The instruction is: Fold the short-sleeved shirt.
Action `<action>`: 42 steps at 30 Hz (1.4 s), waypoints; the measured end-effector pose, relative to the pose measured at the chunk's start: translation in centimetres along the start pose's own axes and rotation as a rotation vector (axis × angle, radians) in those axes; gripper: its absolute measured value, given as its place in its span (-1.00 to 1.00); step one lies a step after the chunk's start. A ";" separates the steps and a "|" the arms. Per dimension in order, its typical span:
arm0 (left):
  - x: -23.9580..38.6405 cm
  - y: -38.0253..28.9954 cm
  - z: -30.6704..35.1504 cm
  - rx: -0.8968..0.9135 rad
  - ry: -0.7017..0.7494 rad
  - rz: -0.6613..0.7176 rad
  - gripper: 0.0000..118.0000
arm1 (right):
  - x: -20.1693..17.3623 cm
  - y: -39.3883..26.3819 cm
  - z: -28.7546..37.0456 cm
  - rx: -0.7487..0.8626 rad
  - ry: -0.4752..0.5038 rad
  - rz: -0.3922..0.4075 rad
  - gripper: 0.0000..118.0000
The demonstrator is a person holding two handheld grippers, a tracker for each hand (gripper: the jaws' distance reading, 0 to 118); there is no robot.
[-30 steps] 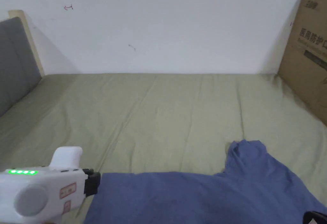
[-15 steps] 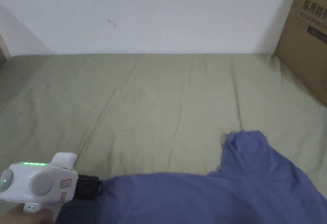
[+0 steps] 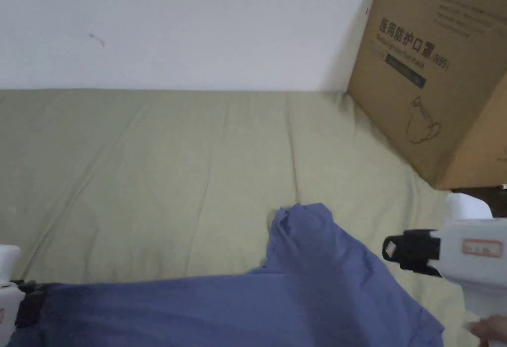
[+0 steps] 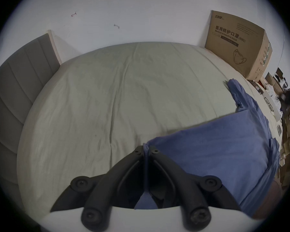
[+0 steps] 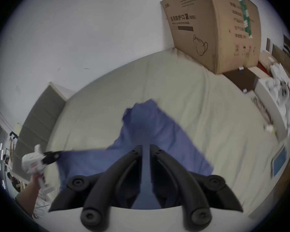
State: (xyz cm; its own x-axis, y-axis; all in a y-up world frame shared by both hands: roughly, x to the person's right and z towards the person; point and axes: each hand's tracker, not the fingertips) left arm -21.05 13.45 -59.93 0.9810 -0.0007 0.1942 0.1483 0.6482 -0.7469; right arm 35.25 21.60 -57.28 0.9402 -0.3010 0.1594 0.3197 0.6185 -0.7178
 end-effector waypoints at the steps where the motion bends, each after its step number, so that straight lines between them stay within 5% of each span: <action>1: -0.1 0.1 0.3 0.004 -0.002 -0.001 -0.96 | -0.1 1.9 -2.3 -0.045 -0.031 0.024 0.09; 2: -0.1 0.3 0.7 0.006 -0.006 -0.003 -0.96 | -0.1 3.5 -4.7 -0.118 -0.037 0.065 0.85; 3: -0.2 0.3 0.8 0.007 -0.008 -0.003 -0.96 | -0.3 4.8 -7.5 -0.232 -0.052 0.111 1.00; 7: -0.5 0.3 0.5 -0.004 -0.010 0.002 -0.96 | 0.8 5.9 -16.4 -0.393 -0.195 0.106 1.00; 15: -0.9 -0.7 -1.0 -0.046 -0.003 0.010 -0.96 | 3.9 4.8 -21.8 -0.454 -0.184 0.028 0.96; 18: -1.2 -1.0 -1.4 -0.062 -0.015 0.031 -0.96 | 2.4 3.9 -20.3 -0.424 -0.195 0.207 0.54; 19: -1.2 -1.1 -1.5 -0.064 -0.015 0.037 -0.96 | 1.8 3.7 -19.0 -0.422 -0.207 0.253 0.25; 21: -1.1 -1.2 -1.4 -0.067 -0.011 0.038 -0.96 | 1.5 3.6 -17.8 -0.414 -0.156 0.253 -0.85; 22: -1.0 -1.4 -1.3 -0.065 -0.010 0.039 -0.96 | 1.2 3.5 -17.0 -0.418 -0.107 0.229 -0.96; 26: -1.1 -1.3 -0.5 -0.059 0.001 0.054 -0.96 | 0.3 3.3 -13.0 -0.245 -0.124 0.292 -0.96; 37: -1.9 3.7 5.0 0.151 0.043 0.112 -0.96 | -1.9 5.6 -2.0 0.103 -0.148 0.183 -0.96; 42: -1.9 3.0 8.5 0.198 -0.101 0.066 -0.96 | -0.5 1.7 4.0 0.121 -0.098 0.109 -0.96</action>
State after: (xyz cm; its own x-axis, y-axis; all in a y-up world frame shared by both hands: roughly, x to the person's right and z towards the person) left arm -23.52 21.84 -57.14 0.9686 0.1166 0.2197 0.0472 0.7809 -0.6229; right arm 35.74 25.70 -55.83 0.9751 -0.1587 0.1548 0.2215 0.7284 -0.6484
